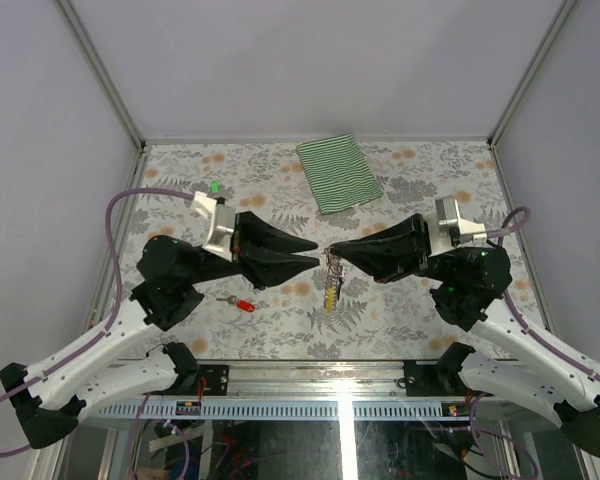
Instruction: Put the keys on the keyring
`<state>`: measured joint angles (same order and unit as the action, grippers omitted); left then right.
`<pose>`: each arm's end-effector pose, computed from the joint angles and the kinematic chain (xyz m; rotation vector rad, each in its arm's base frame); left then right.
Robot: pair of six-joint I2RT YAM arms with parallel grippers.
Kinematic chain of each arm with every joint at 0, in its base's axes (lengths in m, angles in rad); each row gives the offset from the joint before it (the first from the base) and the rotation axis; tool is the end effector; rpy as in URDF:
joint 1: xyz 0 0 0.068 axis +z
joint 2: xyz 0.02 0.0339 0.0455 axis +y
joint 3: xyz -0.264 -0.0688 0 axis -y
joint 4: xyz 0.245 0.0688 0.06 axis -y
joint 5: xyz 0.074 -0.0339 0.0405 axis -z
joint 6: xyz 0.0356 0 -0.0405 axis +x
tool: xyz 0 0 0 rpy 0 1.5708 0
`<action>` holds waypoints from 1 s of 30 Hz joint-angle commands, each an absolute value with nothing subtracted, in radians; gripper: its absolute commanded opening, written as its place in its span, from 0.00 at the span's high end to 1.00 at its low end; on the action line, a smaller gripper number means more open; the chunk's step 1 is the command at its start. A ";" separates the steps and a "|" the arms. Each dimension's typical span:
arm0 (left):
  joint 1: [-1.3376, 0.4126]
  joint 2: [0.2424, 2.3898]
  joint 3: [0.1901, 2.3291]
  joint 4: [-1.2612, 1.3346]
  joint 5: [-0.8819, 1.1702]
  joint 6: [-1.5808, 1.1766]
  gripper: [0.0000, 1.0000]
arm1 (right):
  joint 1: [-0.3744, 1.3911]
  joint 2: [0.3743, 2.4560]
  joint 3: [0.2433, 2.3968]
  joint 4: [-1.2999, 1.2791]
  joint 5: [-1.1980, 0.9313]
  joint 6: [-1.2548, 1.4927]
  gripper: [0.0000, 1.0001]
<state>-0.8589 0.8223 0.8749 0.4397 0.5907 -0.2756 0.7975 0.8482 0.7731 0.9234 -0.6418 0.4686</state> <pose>0.0981 -0.1440 0.4287 0.8777 0.9197 -1.3083 0.0979 0.1308 0.4299 -0.7861 0.6420 1.3974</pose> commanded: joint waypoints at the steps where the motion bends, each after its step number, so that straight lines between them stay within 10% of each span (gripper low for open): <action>1: -0.864 0.859 0.891 0.504 0.631 -0.301 0.68 | 0.796 0.839 0.834 0.946 -0.704 0.442 1.00; 30: -0.870 0.906 0.896 0.607 0.709 -0.307 0.79 | 0.796 0.845 0.841 0.919 -0.727 0.435 1.00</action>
<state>-0.8635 0.8993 0.8745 0.5385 0.7071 -0.3050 0.7975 0.8490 0.7856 0.8646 -0.7258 0.4400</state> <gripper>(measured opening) 0.245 0.010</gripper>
